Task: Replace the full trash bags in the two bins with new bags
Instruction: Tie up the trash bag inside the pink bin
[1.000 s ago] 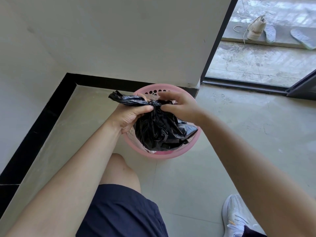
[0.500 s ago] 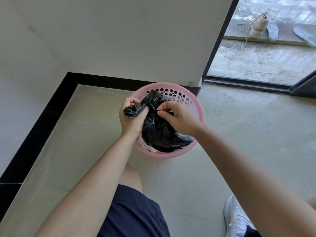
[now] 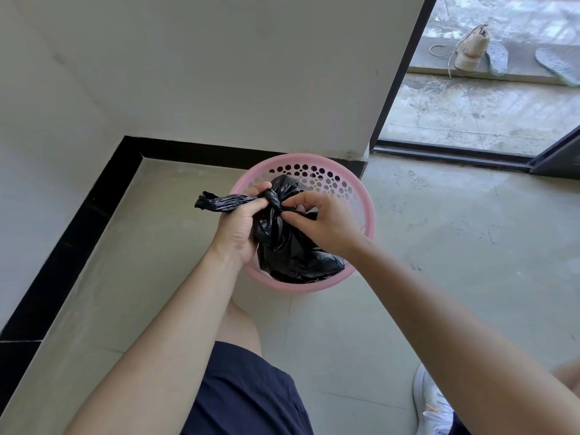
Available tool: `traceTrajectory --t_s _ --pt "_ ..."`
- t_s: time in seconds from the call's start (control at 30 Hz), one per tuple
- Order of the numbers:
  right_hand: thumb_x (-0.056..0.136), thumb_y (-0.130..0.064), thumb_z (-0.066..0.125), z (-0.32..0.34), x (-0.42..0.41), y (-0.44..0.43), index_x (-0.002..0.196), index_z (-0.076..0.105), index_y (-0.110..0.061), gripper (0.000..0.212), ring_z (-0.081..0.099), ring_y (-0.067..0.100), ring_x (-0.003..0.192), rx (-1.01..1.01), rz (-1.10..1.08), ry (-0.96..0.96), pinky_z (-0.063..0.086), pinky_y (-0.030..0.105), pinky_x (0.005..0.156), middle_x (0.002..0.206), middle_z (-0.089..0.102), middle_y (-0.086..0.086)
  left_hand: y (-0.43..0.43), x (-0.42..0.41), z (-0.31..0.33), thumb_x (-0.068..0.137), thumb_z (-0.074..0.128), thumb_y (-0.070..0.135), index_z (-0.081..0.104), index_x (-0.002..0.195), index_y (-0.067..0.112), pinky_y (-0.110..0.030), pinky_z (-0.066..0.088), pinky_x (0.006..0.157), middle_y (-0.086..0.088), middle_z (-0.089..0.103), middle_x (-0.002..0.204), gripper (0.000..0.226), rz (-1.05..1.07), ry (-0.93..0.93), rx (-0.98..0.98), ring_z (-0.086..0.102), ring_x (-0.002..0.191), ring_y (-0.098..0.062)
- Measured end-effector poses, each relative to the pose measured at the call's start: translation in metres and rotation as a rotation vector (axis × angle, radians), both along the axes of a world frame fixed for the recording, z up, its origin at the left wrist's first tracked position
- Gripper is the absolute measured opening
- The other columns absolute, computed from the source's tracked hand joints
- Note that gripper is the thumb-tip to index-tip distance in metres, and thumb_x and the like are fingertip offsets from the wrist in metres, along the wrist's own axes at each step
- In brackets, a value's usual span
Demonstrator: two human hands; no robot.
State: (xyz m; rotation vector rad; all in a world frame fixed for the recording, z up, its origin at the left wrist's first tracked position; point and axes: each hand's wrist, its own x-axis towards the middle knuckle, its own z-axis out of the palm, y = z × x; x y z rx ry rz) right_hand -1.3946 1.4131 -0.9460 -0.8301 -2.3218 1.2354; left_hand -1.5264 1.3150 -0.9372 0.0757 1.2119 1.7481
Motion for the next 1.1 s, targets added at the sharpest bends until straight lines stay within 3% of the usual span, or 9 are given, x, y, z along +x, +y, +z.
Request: traceTrajectory --t_s 0.1,0.27,0.4,0.5,0.63,0.73,0.83,0.93,1.1 --pt "0.086 -0.031 0.077 -0.002 0.0 -0.002 0.104 0.077 -0.033 0.018 0.064 -0.002 0.083 0.016 0.002 -0.019 0.051 0.022 0.081 0.08 0.065 -0.022 -0.004 0.0 0.001 0.091 0.059 0.003 0.062 0.108 0.009 -0.035 0.058 0.074 -0.014 0.072 0.101 0.019 -0.048 -0.057 0.064 0.071 0.093 -0.032" --pt "0.088 -0.031 0.074 -0.006 0.005 0.001 0.103 0.078 -0.031 0.016 0.065 -0.003 0.077 -0.091 0.08 -0.072 0.051 0.017 0.079 0.077 0.068 -0.019 -0.004 0.0 -0.011 0.084 0.063 -0.01 0.067 0.089 0.009 -0.032 0.058 0.075 -0.01 0.072 0.101 0.02 0.087 0.141 -0.061 0.07 0.091 -0.024" --pt "0.094 -0.032 0.067 -0.007 0.007 0.005 0.105 0.076 -0.026 0.015 0.071 0.002 0.082 -0.218 0.072 -0.054 0.057 0.03 0.084 0.085 0.076 -0.012 -0.008 -0.002 -0.018 0.079 0.07 -0.009 0.067 0.084 0.016 -0.043 0.055 0.092 -0.018 0.066 0.107 0.025 0.076 0.176 -0.081 0.066 0.096 -0.03" --pt "0.097 -0.035 0.063 -0.006 0.002 0.007 0.12 0.068 -0.027 0.025 0.057 0.0 0.06 -0.135 0.015 -0.024 0.05 0.026 0.071 0.064 0.059 -0.015 -0.009 -0.002 -0.017 0.078 0.073 -0.008 0.065 0.078 0.019 -0.046 0.052 0.098 -0.017 0.062 0.105 0.028 0.053 0.228 -0.066 0.064 0.097 -0.028" --pt "0.098 -0.035 0.06 0.003 -0.006 0.016 0.124 0.068 -0.026 0.029 0.045 0.001 0.058 -0.042 0.081 -0.024 0.04 0.015 0.064 0.064 0.048 -0.011 -0.01 -0.006 -0.012 0.07 0.081 0.006 0.066 0.072 0.021 -0.046 0.049 0.102 -0.011 0.066 0.1 0.022 -0.073 0.325 -0.038 0.064 0.103 -0.028" --pt "0.095 -0.033 0.065 0.006 -0.006 0.023 0.105 0.076 -0.024 0.018 0.053 -0.003 0.072 0.129 0.076 -0.061 0.039 0.012 0.071 0.076 0.054 -0.015 -0.013 -0.007 -0.006 0.068 0.08 0.008 0.066 0.077 0.014 -0.042 0.05 0.102 -0.011 0.069 0.101 0.017 -0.075 0.3 -0.004 0.066 0.103 -0.026" --pt "0.096 -0.039 0.062 0.01 -0.007 0.024 0.106 0.076 -0.025 0.022 0.057 0.01 0.078 0.345 0.065 -0.111 0.045 0.028 0.074 0.09 0.06 -0.006 -0.008 -0.007 0.002 0.068 0.081 0.007 0.068 0.079 0.008 -0.037 0.052 0.098 -0.012 0.071 0.1 0.017 -0.013 0.282 -0.011 0.067 0.101 -0.025" --pt "0.099 -0.04 0.055 0.011 0.005 0.034 0.104 0.076 -0.025 0.026 0.059 0.016 0.082 0.696 0.085 -0.201 0.046 0.033 0.074 0.094 0.063 -0.003 -0.007 -0.016 -0.001 0.074 0.08 0.002 0.069 0.079 0.009 -0.032 0.059 0.084 -0.013 0.072 0.096 0.014 0.085 0.272 -0.147 0.07 0.089 -0.026" --pt "0.102 -0.038 0.048 -0.02 0.03 0.045 0.107 0.071 -0.017 0.031 0.061 0.023 0.089 0.695 0.108 -0.451 0.045 0.036 0.077 0.1 0.065 0.001 -0.012 -0.018 -0.016 0.074 0.081 -0.001 0.07 0.094 0.0 -0.029 0.061 0.064 -0.018 0.073 0.09 0.022 0.113 0.321 -0.401 0.073 0.081 -0.03"
